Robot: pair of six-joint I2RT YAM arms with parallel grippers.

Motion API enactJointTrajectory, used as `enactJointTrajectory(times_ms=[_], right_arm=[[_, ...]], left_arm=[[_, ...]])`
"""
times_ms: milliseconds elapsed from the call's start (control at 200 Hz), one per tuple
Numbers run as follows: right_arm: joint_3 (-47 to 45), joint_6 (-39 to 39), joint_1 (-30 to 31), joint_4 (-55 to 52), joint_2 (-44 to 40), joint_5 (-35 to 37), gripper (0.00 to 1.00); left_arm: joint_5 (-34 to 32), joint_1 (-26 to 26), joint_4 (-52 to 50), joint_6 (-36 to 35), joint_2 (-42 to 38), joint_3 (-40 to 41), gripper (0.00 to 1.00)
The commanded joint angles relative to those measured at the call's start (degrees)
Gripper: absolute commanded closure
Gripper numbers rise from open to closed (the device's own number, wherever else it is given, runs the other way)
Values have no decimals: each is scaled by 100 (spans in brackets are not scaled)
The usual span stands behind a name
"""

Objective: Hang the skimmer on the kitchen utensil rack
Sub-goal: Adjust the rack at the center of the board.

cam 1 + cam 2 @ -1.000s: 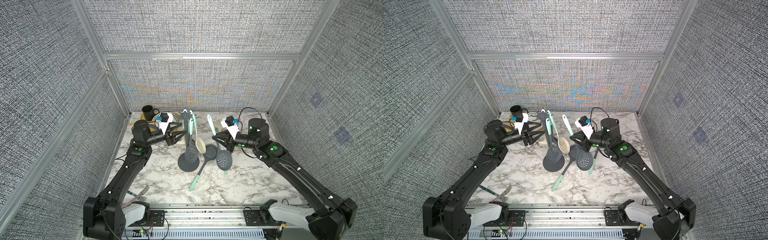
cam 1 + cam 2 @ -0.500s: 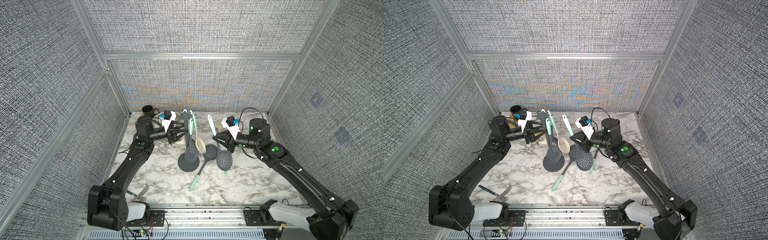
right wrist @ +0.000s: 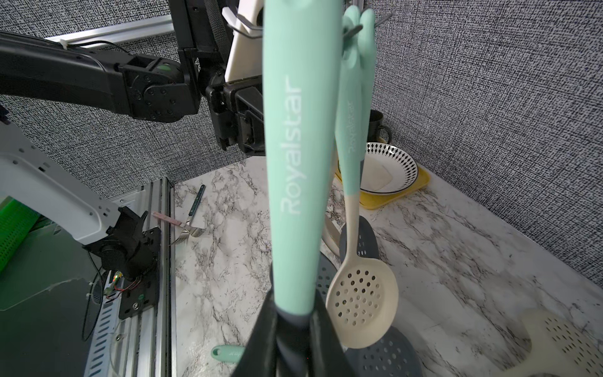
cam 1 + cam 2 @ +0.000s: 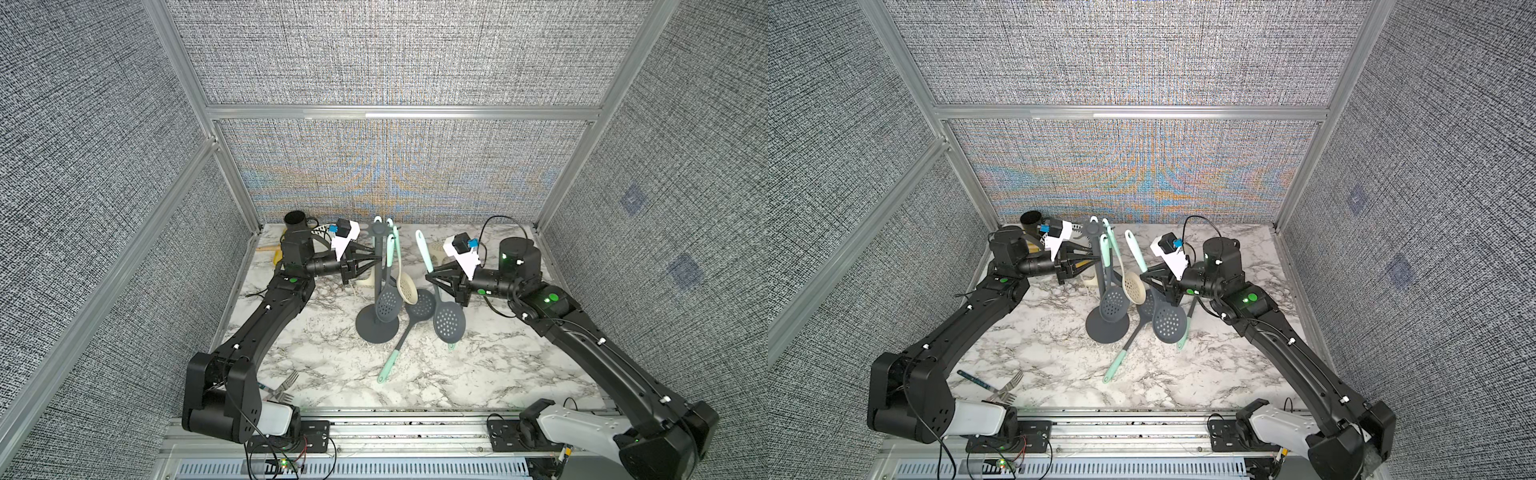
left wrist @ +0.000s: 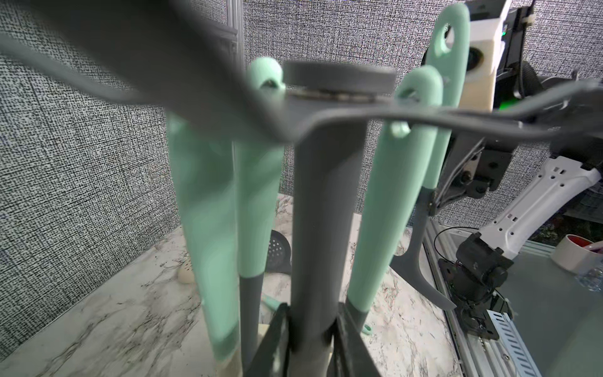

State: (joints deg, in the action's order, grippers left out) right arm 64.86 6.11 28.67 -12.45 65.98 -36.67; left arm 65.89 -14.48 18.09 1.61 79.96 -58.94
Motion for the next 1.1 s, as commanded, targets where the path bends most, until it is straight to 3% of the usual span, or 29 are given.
enactJointTrajectory(times_ms=[0, 30, 70, 546, 856, 1021, 1096], right_arm=[[62, -16, 8, 64, -36, -78, 100], [62, -14, 7, 59, -41, -84, 100], [63, -18, 13, 54, -44, -86, 100], [67, -23, 16, 14, -105, -76, 100], [91, -18, 34, 14, -76, -104, 100], [86, -30, 43, 0, -94, -100, 100], [71, -38, 48, 4, -98, -95, 100]], left_arm=[[5, -20, -57, -55, -92, 48, 67], [-5, -20, -86, -69, -87, 45, 58], [-6, -18, -128, -97, -95, 40, 53], [-76, -160, -149, -97, 144, -62, 51], [-271, -160, -464, -275, 201, -40, 25], [-260, -163, -506, -317, 346, -48, 27], [-278, -167, -521, -329, 364, -31, 33]])
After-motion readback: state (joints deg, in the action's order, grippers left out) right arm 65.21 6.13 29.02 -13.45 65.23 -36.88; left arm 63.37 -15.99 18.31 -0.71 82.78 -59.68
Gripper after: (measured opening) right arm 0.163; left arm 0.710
